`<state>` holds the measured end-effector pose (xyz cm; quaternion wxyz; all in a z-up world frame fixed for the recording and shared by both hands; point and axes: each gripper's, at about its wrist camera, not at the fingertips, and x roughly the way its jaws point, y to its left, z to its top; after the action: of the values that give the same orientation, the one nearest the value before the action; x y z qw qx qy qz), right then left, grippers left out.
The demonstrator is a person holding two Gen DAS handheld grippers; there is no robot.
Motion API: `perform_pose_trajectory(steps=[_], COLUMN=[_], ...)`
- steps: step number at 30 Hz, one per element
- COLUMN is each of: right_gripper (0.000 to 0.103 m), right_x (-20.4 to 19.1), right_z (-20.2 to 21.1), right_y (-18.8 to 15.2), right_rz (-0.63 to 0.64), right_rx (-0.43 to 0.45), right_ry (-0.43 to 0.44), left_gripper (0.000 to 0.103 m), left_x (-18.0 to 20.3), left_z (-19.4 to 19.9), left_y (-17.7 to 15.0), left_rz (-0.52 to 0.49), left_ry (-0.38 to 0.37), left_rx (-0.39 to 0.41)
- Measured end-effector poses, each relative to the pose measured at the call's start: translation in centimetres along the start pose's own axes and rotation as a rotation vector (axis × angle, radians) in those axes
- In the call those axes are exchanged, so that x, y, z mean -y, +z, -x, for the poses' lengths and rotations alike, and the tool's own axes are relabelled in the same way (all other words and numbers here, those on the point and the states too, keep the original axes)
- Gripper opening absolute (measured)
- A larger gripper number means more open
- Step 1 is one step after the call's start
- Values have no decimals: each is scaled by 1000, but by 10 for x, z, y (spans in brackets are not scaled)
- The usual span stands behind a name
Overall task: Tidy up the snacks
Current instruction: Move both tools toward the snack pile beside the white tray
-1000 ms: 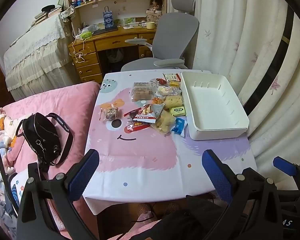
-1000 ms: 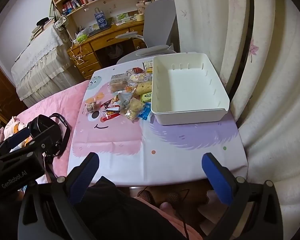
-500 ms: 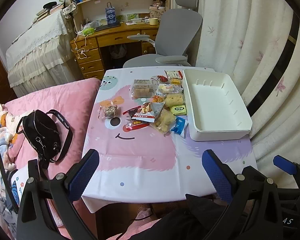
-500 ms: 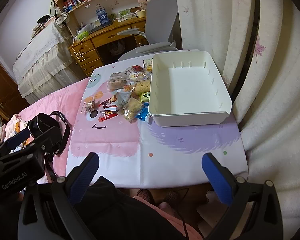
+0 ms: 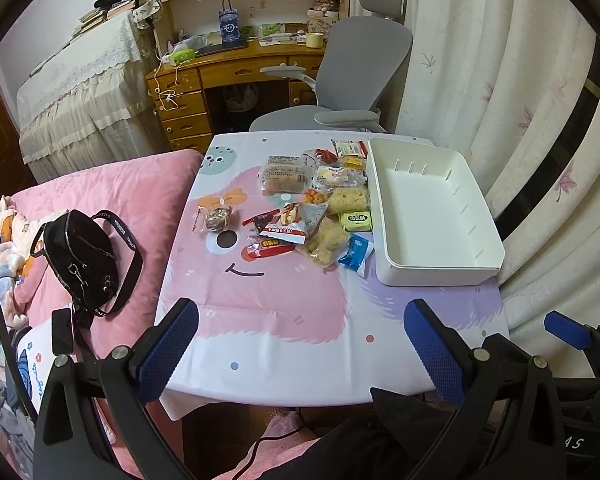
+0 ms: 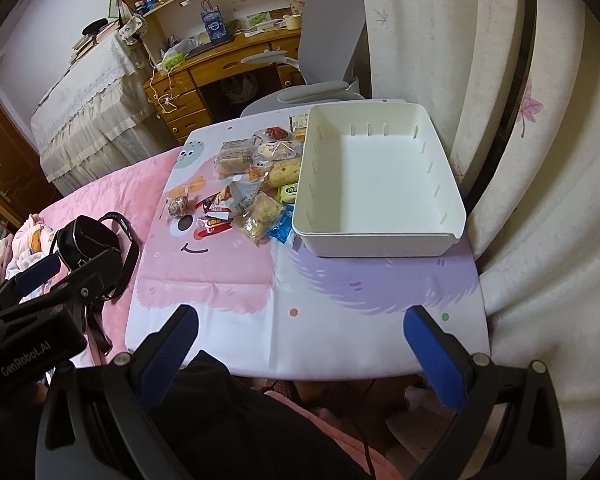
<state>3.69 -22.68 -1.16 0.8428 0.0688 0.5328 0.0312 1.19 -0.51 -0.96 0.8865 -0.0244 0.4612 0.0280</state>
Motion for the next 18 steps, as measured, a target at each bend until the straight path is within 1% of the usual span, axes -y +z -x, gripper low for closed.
perform_pose_trajectory(steps=[9, 18], right_gripper=[103, 103], right_x=[1, 11], right_z=[1, -4], right_y=[0, -3], right_rz=[9, 27], right_rx=[-3, -21], right_ry=[7, 33], left_gripper=[102, 102], left_x=[0, 11], left_z=[3, 0], left_y=[-3, -12], left_rz=[11, 38], left_ry=[10, 36], left_rx=[-6, -39])
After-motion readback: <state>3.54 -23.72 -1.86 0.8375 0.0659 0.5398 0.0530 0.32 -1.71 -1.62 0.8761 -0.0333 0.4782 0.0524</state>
